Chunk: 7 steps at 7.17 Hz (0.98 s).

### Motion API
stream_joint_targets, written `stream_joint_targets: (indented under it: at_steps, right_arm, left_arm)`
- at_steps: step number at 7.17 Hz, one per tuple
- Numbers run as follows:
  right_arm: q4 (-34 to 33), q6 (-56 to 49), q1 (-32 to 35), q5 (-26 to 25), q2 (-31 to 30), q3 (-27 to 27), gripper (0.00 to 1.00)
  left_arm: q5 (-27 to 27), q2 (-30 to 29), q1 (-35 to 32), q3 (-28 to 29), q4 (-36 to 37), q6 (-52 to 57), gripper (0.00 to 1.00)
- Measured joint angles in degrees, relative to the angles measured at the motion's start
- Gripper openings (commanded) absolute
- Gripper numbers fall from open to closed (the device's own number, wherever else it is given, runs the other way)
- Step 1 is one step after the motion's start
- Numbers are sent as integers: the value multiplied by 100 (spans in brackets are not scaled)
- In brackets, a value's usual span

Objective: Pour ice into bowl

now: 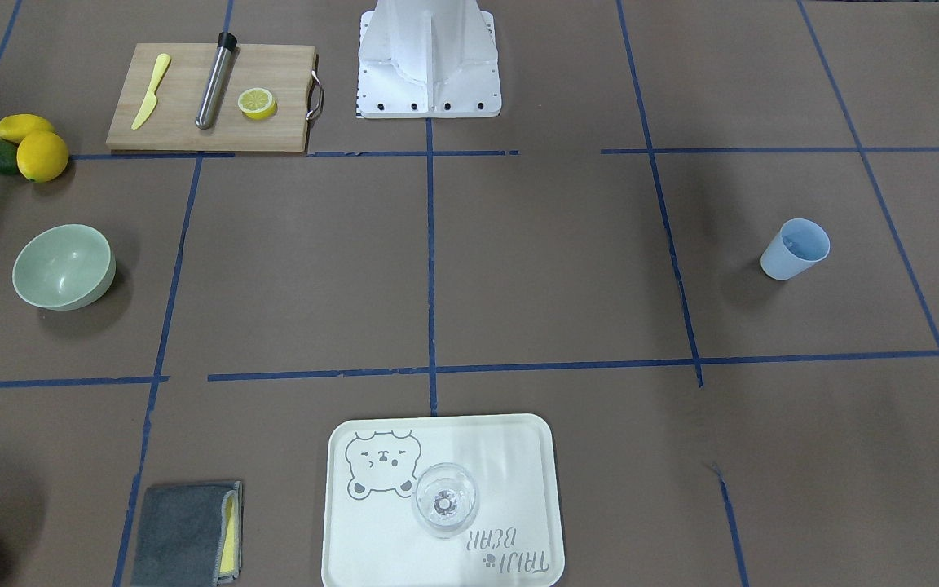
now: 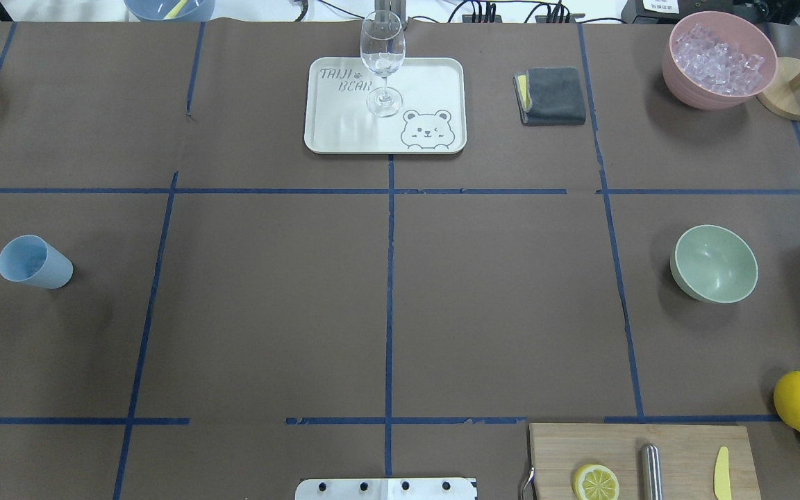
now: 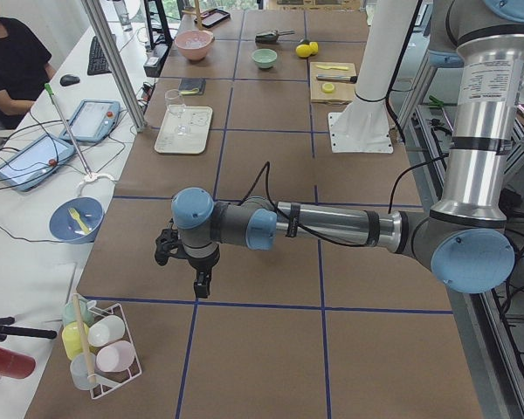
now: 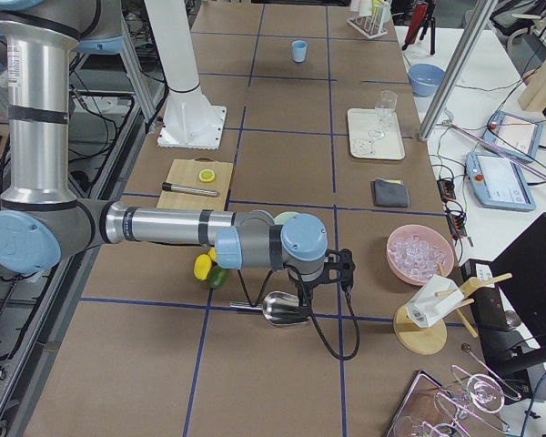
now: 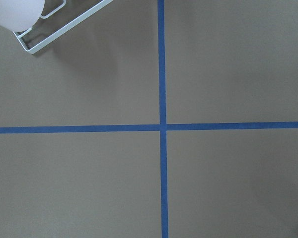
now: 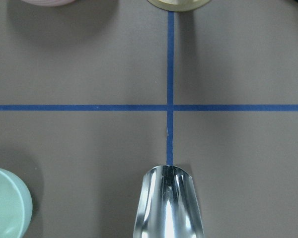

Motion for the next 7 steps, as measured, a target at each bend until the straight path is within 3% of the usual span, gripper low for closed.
stream_joint_targets:
  at_steps: [2, 4, 5, 7]
  right_arm:
    - [-26, 21, -68, 17, 186, 79, 100]
    - [32, 229, -445, 47, 204, 69, 100]
    - [248, 588, -682, 50, 208, 70, 100]
    - [1376, 2023, -1349, -29, 93, 41, 100]
  left_arm:
    - [-4, -53, 39, -512, -190, -29, 100]
    - [-9, -36, 115, -859, -842, -257, 100]
    - [24, 59, 267, -1056, -1242, -641, 100]
    - [318, 435, 705, -1701, -1653, -1492, 100]
